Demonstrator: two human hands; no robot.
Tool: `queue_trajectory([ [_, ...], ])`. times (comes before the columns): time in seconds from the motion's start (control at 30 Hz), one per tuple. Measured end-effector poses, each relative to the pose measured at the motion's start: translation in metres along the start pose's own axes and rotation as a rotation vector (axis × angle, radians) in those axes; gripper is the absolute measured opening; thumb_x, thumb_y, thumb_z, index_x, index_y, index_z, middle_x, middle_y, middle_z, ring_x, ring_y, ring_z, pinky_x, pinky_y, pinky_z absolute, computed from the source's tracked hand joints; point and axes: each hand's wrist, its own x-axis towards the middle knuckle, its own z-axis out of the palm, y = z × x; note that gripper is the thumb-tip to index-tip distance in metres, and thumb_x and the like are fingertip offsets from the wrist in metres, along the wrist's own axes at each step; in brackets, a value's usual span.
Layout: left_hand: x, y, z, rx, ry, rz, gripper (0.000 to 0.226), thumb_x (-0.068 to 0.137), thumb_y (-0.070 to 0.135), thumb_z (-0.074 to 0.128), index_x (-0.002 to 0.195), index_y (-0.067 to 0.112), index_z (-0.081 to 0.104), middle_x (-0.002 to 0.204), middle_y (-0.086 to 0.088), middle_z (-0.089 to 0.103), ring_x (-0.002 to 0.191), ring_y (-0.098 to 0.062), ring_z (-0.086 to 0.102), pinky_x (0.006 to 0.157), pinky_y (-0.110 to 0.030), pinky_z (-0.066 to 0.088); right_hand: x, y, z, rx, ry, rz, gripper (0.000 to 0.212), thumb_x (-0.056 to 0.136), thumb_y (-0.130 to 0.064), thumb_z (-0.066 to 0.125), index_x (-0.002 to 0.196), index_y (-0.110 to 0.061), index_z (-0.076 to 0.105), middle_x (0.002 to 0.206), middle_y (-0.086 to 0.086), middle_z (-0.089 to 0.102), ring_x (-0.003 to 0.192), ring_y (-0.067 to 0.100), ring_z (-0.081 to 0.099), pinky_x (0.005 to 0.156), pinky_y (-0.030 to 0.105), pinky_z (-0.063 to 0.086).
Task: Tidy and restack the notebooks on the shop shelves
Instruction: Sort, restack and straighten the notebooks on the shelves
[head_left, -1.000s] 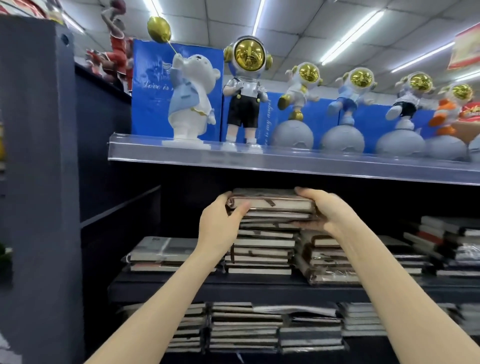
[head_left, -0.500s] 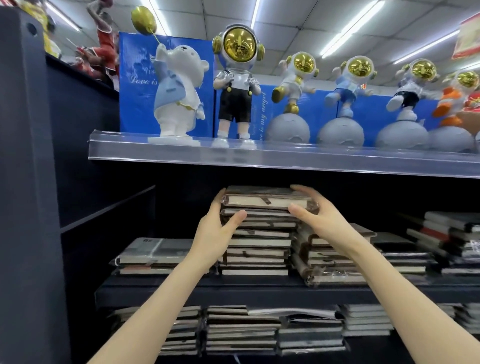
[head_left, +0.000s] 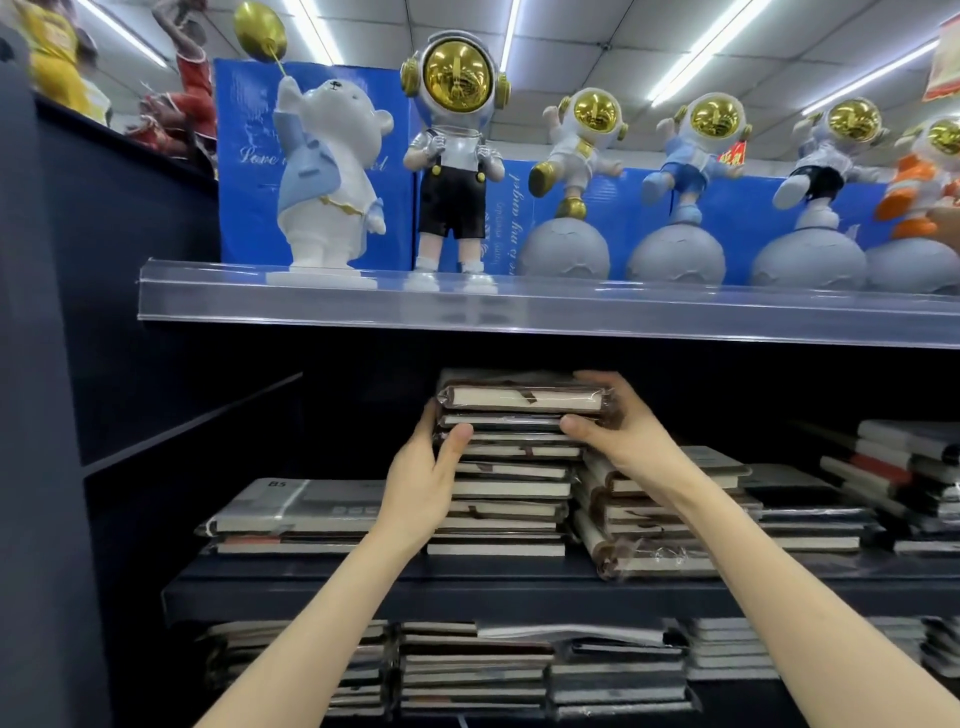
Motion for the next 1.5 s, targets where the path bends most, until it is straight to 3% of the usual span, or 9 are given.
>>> queue_trajectory([
  [0.1,0.005,-0.008,-0.002,-0.040,-0.001,0.004,0.100,0.069,0.084,0.031,0.143,0.017,0.037,0.123,0.017,0.051,0.114,0.002,0.047,0.083,0.003,0.031,-0.003,-0.001,0.009,-0.008,0.053,-0.045,0.054,0.079,-0.025,0.074,0.127,-0.026,0.048,0.113,-0.016,0.059,0.102,-0.008,0.057,0.080,0.003,0.044],
  [0.27,0.009,-0.013,-0.008,-0.099,-0.045,-0.064,0.069,0.085,0.057,0.040,0.143,0.020,0.035,0.126,0.013,0.050,0.126,-0.009,0.045,0.090,-0.004,0.033,-0.003,-0.002,0.015,-0.025,0.072,-0.069,0.056,0.081,-0.025,0.073,0.131,-0.022,0.047,0.117,-0.010,0.061,0.108,0.000,0.057,0.087,0.009,0.045],
  [0.4,0.015,0.003,-0.010,-0.257,0.029,-0.094,0.079,0.080,0.056,0.041,0.150,0.028,0.017,0.134,0.013,0.038,0.129,-0.006,0.034,0.102,-0.020,0.028,-0.004,-0.005,0.005,0.007,-0.007,-0.049,0.056,0.079,-0.038,0.067,0.131,-0.029,0.048,0.118,-0.019,0.058,0.109,-0.008,0.054,0.087,0.006,0.044],
  [0.53,0.024,0.010,-0.003,-0.217,0.078,-0.040,0.059,0.097,0.040,0.035,0.151,0.023,0.018,0.147,0.004,0.035,0.129,-0.005,0.031,0.095,-0.010,0.025,-0.001,-0.007,-0.007,0.022,-0.043,-0.022,0.047,0.080,-0.048,0.053,0.125,-0.034,0.052,0.117,-0.021,0.057,0.108,-0.013,0.052,0.087,0.004,0.043],
  [0.83,0.022,0.001,-0.002,-0.036,0.096,0.025,0.053,0.100,0.033,0.032,0.148,0.011,0.025,0.141,-0.003,0.043,0.122,-0.003,0.034,0.081,0.009,0.025,0.001,-0.003,-0.006,0.038,-0.043,-0.017,0.033,0.096,-0.032,0.048,0.128,-0.029,0.052,0.118,-0.015,0.059,0.112,-0.004,0.053,0.097,0.009,0.041],
  [0.97,0.023,0.000,-0.003,-0.108,0.088,-0.024,0.056,0.098,0.041,0.031,0.149,0.017,0.025,0.133,0.007,0.043,0.124,-0.005,0.036,0.090,-0.006,0.028,-0.001,-0.006,0.001,0.041,-0.047,-0.001,0.041,0.096,-0.034,0.047,0.136,-0.026,0.046,0.123,-0.015,0.053,0.112,-0.006,0.049,0.094,0.006,0.039],
  [1.07,0.018,-0.006,-0.005,-0.235,0.082,-0.121,0.072,0.086,0.062,0.027,0.148,0.025,0.029,0.141,0.007,0.043,0.130,-0.011,0.038,0.101,-0.022,0.030,-0.002,-0.004,0.005,0.127,-0.005,0.040,0.062,0.086,-0.050,0.048,0.143,-0.027,0.038,0.137,-0.007,0.047,0.128,0.006,0.043,0.108,0.023,0.034],
  [1.23,0.008,-0.013,0.004,-0.285,0.059,-0.217,0.086,0.077,0.071,0.024,0.144,0.020,0.037,0.144,0.001,0.044,0.133,-0.016,0.040,0.114,-0.036,0.029,0.002,-0.002,0.018,0.174,0.044,0.120,0.062,0.094,-0.052,0.038,0.148,-0.025,0.028,0.150,-0.002,0.037,0.138,0.014,0.032,0.115,0.033,0.024],
  [1.5,0.012,-0.013,0.010,-0.234,0.092,-0.166,0.061,0.096,0.051,0.021,0.143,0.016,0.037,0.141,0.002,0.044,0.127,-0.007,0.037,0.099,-0.020,0.028,0.004,-0.004,0.024,0.111,0.042,0.113,0.056,0.100,-0.045,0.030,0.150,-0.021,0.023,0.153,-0.001,0.032,0.141,0.016,0.027,0.104,0.021,0.021],
])
